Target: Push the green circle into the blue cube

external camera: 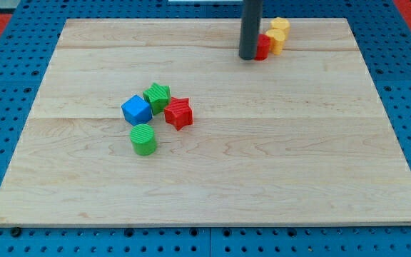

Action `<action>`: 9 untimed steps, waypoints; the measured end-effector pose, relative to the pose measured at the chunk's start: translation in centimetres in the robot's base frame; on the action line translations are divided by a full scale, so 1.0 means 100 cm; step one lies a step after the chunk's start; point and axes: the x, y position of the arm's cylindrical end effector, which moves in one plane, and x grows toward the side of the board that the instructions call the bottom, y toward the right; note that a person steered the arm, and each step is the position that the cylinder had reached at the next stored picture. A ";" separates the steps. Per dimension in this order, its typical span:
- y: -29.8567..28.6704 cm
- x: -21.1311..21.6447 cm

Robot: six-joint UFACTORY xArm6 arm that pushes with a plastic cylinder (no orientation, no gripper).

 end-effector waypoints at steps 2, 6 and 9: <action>-0.008 0.136; -0.155 0.243; -0.212 0.220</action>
